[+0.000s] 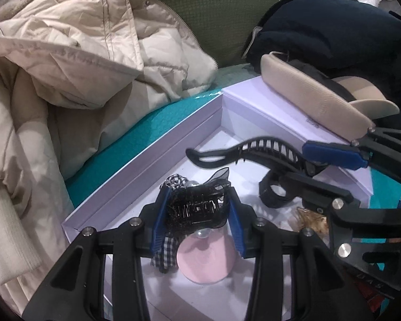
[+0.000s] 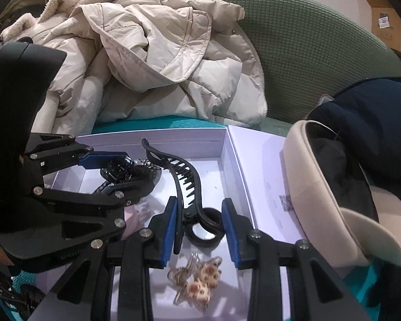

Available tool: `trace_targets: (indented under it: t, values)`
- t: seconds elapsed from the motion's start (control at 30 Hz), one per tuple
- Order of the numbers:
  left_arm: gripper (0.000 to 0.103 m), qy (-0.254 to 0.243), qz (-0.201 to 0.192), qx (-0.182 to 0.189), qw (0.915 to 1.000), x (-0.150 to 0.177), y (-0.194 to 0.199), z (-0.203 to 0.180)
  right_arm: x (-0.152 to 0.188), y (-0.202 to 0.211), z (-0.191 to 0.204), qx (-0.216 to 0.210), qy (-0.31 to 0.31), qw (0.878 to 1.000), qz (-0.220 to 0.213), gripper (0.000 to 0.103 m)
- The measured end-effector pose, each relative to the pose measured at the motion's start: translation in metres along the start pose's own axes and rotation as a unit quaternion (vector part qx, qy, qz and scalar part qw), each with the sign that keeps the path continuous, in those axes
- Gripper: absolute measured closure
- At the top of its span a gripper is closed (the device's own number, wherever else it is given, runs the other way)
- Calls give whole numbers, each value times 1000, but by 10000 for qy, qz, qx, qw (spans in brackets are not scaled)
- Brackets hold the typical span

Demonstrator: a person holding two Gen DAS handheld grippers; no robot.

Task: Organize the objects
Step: 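Lower and open the left tool to drop the claw clip in the box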

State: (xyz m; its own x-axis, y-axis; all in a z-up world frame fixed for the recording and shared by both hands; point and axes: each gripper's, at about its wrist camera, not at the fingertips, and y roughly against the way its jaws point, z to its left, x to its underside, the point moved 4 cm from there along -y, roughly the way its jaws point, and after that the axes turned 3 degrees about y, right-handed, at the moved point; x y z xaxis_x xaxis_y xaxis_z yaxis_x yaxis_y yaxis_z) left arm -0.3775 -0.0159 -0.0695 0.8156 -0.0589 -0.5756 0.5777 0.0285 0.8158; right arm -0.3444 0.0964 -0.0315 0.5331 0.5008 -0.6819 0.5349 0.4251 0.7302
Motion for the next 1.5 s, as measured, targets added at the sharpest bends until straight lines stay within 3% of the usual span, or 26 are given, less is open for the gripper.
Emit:
trace_targets:
  t: [0.23,0.57,1.1,1.5]
  values:
    - [64,71,186,-61,9998,4,-11,3,-2,-13,-2,18,49,10000,31,70]
    - [51,180,289,-229,9992,10,-5,2,9,-15,-8,76,25,9999,138,67]
    - [43,271,-114,-300,9991,9,62,1,0,40,1,241,2,9997,-15,56]
    - [42,278,-436,-292,9982,11,116,-2,-1,90,14,388,0,9991,-186,56]
